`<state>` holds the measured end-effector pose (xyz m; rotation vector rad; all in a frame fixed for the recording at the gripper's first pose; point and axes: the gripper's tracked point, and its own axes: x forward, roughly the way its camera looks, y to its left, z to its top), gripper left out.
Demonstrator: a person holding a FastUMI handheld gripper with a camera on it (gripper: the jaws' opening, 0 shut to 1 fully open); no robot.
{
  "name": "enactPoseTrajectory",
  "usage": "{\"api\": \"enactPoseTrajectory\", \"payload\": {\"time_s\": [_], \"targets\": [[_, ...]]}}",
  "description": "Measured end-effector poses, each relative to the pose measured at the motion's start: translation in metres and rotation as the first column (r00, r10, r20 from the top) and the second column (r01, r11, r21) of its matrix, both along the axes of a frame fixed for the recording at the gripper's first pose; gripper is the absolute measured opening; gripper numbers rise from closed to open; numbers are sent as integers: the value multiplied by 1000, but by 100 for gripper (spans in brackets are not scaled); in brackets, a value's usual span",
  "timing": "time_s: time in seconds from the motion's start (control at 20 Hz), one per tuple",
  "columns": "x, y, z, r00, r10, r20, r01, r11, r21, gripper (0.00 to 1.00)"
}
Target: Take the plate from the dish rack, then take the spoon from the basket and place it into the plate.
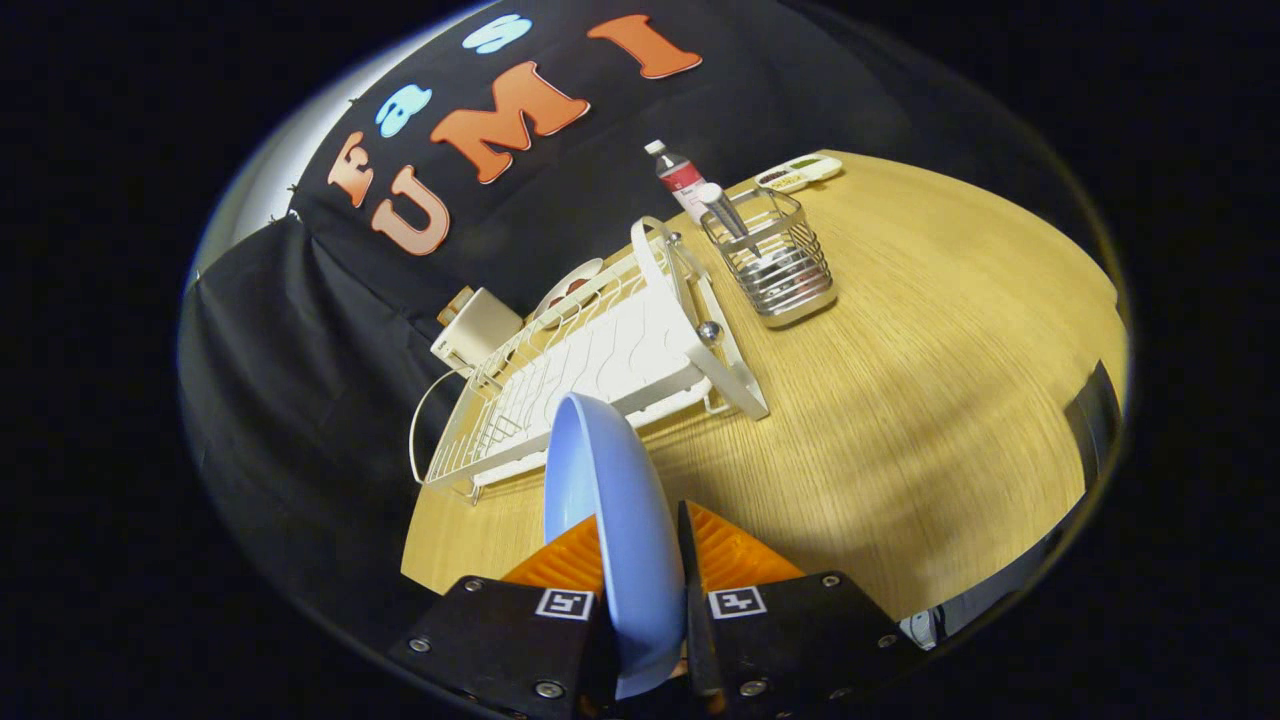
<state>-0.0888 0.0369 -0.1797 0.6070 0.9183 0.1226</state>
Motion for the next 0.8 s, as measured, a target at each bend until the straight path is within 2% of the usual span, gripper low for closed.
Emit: {"api": "enactPoseTrajectory", "payload": {"time_s": [0.15,0.25,0.5,0.7,0.8], "targets": [[5,-23,-19,998,-67,-15,66,995,-79,33],[12,-27,-19,995,-100,-3,99,992,-78,35],[16,-16,-22,996,-84,1,84,994,-76,35],[22,-16,-31,998,-58,19,60,985,-164,46],[25,-15,-30,998,-56,26,60,980,-191,48]]}}
